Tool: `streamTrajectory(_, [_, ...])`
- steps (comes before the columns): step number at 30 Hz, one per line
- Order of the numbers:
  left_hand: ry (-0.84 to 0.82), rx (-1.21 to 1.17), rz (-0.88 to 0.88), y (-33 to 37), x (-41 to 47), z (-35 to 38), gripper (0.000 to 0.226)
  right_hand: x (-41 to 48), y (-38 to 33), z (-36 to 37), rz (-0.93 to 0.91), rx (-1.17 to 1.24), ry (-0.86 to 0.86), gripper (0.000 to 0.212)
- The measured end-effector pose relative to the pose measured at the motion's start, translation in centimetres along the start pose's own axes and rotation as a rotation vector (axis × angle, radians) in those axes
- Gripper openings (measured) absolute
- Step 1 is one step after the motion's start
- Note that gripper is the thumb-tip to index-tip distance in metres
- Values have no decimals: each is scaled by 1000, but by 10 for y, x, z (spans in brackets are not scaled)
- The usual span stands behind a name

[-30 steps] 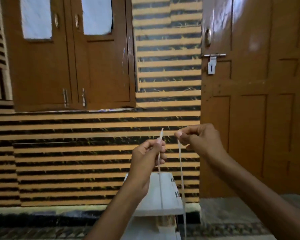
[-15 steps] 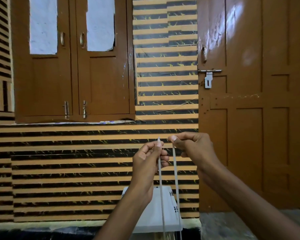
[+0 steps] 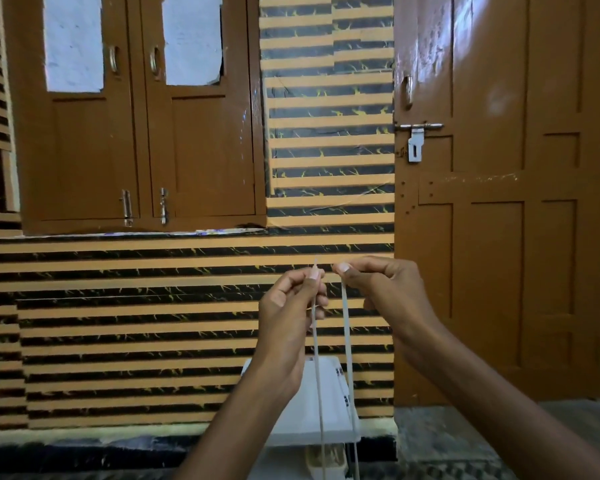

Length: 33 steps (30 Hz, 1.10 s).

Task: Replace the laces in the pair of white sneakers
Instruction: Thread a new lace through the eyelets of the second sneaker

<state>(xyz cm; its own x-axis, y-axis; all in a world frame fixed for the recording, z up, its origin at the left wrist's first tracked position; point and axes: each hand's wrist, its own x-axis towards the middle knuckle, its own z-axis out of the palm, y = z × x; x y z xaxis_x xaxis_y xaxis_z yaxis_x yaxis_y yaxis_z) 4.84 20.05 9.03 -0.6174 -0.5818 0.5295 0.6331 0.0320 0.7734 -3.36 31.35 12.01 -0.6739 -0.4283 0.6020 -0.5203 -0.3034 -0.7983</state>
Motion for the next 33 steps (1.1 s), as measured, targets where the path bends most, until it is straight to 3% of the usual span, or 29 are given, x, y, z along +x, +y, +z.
streamTrajectory(8, [-109,464,-187,-100,-76,-74,10,-101,127,-19,197,-477,-161,15])
streamTrajectory(11, [-176,667,-385,-161,-126,-102,13,-162,194,-22,334,-648,-245,20])
streamTrajectory(14, [-305,832,-478,-216,-178,-123,18,-214,248,-23,498,-782,-328,10])
streamTrajectory(15, [-349,888,-497,-234,-195,-129,14,-230,264,-24,575,-825,-381,18])
streamTrajectory(17, [-414,979,-507,-257,-220,-138,10,-258,284,-27,682,-850,-444,31])
streamTrajectory(22, [-553,1102,-588,-292,-257,-153,10,-295,301,-23,853,-760,-598,26])
streamTrajectory(25, [-574,1100,-594,-298,-267,-153,11,-308,305,-14,858,-843,-728,44])
streamTrajectory(30, [-571,1151,-597,-305,-272,-146,6,-315,317,-8,906,-908,-614,23])
streamTrajectory(33, [-475,1116,-627,-307,-277,-142,5,-317,322,-17,1017,-707,-495,15])
